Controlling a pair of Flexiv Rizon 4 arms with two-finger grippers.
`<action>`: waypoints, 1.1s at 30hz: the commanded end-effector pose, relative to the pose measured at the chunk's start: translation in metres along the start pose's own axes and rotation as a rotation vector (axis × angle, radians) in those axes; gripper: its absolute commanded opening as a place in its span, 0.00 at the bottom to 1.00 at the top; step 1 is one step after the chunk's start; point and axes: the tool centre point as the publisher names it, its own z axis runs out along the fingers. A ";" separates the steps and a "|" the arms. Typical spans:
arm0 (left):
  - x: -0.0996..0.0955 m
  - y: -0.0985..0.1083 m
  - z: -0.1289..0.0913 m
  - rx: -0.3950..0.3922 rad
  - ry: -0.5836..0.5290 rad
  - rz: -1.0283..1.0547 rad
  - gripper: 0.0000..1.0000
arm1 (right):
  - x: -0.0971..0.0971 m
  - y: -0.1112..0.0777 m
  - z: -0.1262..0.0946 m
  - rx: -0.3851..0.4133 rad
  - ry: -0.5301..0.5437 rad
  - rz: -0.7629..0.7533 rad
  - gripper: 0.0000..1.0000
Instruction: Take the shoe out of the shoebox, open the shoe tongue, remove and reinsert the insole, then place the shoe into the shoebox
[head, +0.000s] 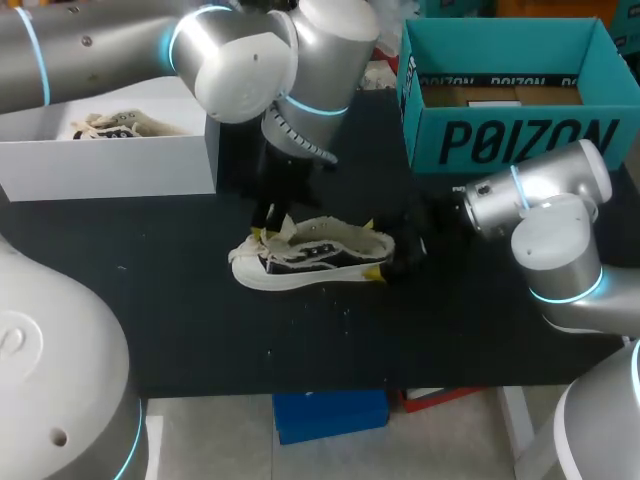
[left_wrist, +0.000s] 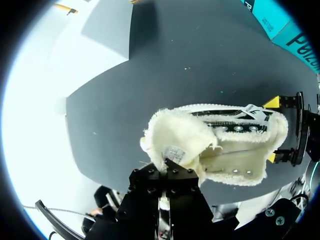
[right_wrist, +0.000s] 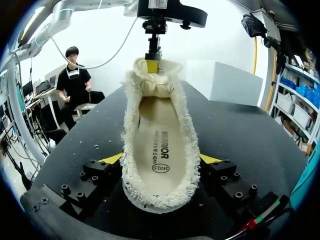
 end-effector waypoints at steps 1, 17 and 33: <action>-0.002 -0.002 0.011 -0.032 -0.020 0.000 0.00 | -0.001 -0.007 0.002 0.001 -0.003 0.002 0.00; 0.000 -0.008 0.014 -0.044 -0.054 0.027 1.00 | -0.001 -0.007 0.002 0.001 -0.003 0.002 0.00; -0.001 -0.005 -0.051 0.133 -0.002 0.527 0.73 | -0.001 -0.007 0.002 0.001 -0.003 0.002 0.00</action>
